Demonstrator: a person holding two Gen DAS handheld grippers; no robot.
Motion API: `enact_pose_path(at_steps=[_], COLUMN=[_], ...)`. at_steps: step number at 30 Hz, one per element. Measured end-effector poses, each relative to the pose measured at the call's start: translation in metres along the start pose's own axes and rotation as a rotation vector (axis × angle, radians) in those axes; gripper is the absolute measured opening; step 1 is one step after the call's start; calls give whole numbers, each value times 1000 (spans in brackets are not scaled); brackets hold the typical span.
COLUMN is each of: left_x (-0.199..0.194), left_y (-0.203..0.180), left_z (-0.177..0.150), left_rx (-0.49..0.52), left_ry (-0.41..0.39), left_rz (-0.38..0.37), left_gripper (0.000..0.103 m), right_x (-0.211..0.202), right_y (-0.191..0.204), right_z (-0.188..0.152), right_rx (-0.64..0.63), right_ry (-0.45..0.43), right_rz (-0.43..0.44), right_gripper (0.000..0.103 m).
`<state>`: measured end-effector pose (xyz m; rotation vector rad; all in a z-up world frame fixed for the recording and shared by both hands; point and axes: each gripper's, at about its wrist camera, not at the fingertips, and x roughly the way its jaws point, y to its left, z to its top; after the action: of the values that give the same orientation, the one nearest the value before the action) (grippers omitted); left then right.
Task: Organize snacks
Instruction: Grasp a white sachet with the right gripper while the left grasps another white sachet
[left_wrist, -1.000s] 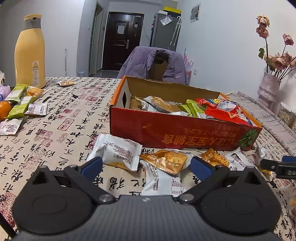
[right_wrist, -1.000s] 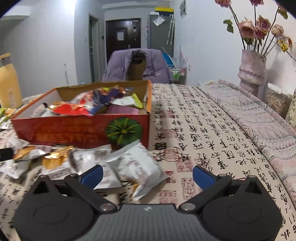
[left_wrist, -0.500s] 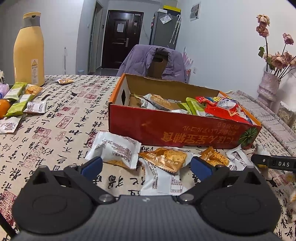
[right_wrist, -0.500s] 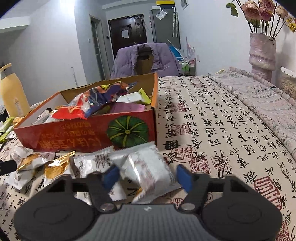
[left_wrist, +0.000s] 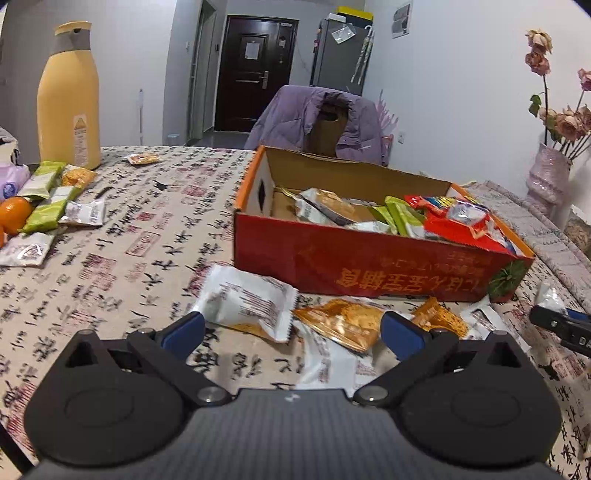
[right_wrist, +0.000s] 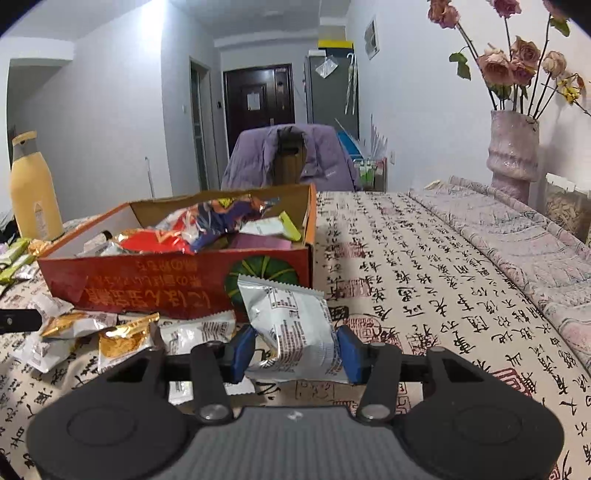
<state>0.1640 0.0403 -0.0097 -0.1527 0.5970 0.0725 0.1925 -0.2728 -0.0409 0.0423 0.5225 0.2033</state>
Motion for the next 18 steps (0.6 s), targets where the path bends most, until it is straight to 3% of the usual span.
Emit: enact_pose_path(at_steps=[10,18], left_x=[12,42], left_y=[18,12], left_z=[13,24], left_rx=[36,93], left_ry=[60,97], left_rz=[126,176], left_gripper=[103,103], right_x=[-9,-12], right_y=[2,-2], right_z=[-1,-1], right_rx=[-15,4], right_ry=[-48,-61], right_rz=[3,3], right_gripper=[48,48])
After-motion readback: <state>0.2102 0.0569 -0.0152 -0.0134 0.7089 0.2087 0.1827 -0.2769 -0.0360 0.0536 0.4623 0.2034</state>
